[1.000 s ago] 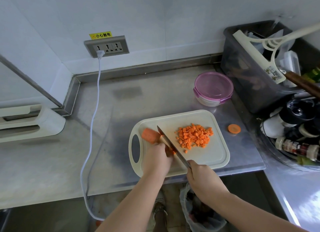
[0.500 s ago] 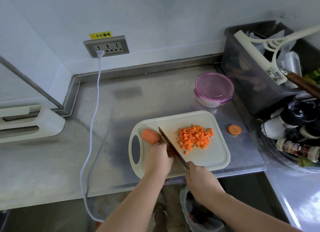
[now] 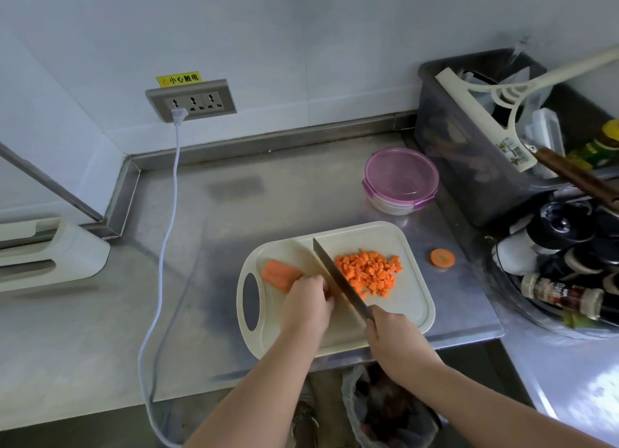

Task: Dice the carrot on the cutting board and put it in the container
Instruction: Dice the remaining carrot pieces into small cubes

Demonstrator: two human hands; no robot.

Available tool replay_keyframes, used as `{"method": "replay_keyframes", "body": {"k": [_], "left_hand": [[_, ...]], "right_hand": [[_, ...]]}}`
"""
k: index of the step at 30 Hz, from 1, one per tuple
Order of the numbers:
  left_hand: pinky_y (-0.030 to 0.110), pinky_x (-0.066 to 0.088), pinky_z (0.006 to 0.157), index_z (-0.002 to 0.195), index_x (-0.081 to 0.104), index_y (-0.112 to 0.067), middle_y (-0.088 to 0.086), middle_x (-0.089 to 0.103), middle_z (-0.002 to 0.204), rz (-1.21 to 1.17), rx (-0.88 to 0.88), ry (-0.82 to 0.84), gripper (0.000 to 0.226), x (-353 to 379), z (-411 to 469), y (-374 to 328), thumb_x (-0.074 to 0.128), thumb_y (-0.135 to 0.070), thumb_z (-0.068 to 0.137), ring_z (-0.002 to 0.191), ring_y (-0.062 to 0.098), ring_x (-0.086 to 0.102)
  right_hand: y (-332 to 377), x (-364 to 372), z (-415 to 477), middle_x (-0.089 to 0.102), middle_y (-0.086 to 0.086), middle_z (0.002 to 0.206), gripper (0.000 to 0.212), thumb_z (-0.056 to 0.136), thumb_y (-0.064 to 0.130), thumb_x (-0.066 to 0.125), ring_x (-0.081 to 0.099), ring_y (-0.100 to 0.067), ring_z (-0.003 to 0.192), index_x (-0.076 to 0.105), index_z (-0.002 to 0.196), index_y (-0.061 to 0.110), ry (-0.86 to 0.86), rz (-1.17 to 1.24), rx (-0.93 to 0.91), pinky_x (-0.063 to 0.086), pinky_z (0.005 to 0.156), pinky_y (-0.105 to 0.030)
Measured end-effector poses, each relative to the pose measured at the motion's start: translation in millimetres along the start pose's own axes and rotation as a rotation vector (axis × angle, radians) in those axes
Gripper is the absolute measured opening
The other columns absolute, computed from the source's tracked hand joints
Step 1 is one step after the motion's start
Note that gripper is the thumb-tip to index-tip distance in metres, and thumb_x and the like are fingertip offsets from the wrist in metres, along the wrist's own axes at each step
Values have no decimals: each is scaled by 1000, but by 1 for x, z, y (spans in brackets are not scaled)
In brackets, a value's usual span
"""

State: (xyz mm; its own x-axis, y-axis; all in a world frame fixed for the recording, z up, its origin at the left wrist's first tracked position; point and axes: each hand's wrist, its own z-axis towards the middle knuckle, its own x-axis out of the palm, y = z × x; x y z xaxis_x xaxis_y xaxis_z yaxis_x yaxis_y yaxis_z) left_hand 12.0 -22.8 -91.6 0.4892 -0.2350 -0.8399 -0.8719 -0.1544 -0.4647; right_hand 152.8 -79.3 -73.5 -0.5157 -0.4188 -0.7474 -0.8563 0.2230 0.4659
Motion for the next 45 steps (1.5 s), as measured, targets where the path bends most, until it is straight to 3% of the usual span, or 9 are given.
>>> {"method": "replay_keyframes", "body": {"k": [6, 11, 13, 16, 21, 27, 32, 37, 45], "left_hand": [[24, 45, 84, 109, 69, -11, 7, 71, 106, -171, 14, 45, 22, 3, 14, -12, 65, -16, 88, 100, 21, 64], [34, 54, 86, 96, 66, -22, 1, 71, 96, -584, -80, -145, 17, -24, 7, 5, 61, -7, 89, 86, 16, 68], [18, 52, 75, 96, 63, -23, -1, 68, 95, -669, -96, -354, 22, -41, 1, 6, 54, -4, 92, 80, 9, 65], [11, 42, 68, 98, 68, -18, -2, 66, 97, -446, 108, -501, 34, -58, -5, -4, 46, 5, 87, 78, 10, 63], [29, 28, 99, 117, 63, -35, -14, 55, 122, 231, 490, -16, 39, -43, 0, -37, 43, -14, 91, 116, 13, 45], [31, 27, 103, 127, 58, -33, -10, 51, 130, 345, 514, 60, 42, -29, 14, -47, 39, -14, 94, 122, 18, 41], [35, 43, 97, 121, 62, -23, -6, 63, 120, -67, 342, -125, 41, -46, 26, -25, 42, -3, 91, 112, 17, 56], [4, 39, 71, 116, 63, -13, -2, 55, 116, -259, 112, -424, 46, -64, 17, 8, 40, 12, 85, 80, 11, 59], [32, 24, 110, 135, 43, -34, -7, 28, 148, 397, 103, 54, 54, -52, 17, 44, 46, -6, 89, 138, 21, 26]], "right_hand": [[-9, -25, 2, 45, 8, 67, 22, 101, 27, 33, 44, -13, 59, 52, 108, 18, -100, -38, -90, 38, 53, -30], [-16, -47, -4, 59, 7, 96, 38, 102, 35, 35, 58, -19, 79, 36, 140, 32, -226, -262, -200, 40, 61, -27], [-22, -52, -6, 62, 8, 107, 43, 101, 38, 36, 61, -21, 88, 31, 143, 32, -262, -377, -240, 42, 67, -27], [-28, -59, -5, 64, 6, 108, 44, 99, 41, 41, 60, -24, 85, 34, 141, 30, -283, -489, -288, 36, 63, -25], [-33, -62, -2, 46, 5, 42, 45, 40, 32, 95, 16, -17, 38, 67, 73, 21, -371, -593, -381, -8, 49, -18], [-32, -64, -4, 59, 3, 58, 36, 64, 37, 85, 28, -19, 49, 67, 91, 23, -322, -651, -382, 18, 44, -25], [-33, -69, -2, 60, 7, 88, 29, 100, 35, 39, 50, -16, 71, 48, 127, 30, -181, -333, -253, 36, 57, -27], [-30, -66, 4, 47, 6, 62, 30, 99, 33, 42, 41, -12, 54, 49, 71, 26, 41, 118, -139, 32, 53, -22], [-23, -74, 5, 53, 1, 63, 23, 98, 19, 43, 44, -12, 42, 51, 79, 10, 170, 504, 41, 36, 47, -23]]}}
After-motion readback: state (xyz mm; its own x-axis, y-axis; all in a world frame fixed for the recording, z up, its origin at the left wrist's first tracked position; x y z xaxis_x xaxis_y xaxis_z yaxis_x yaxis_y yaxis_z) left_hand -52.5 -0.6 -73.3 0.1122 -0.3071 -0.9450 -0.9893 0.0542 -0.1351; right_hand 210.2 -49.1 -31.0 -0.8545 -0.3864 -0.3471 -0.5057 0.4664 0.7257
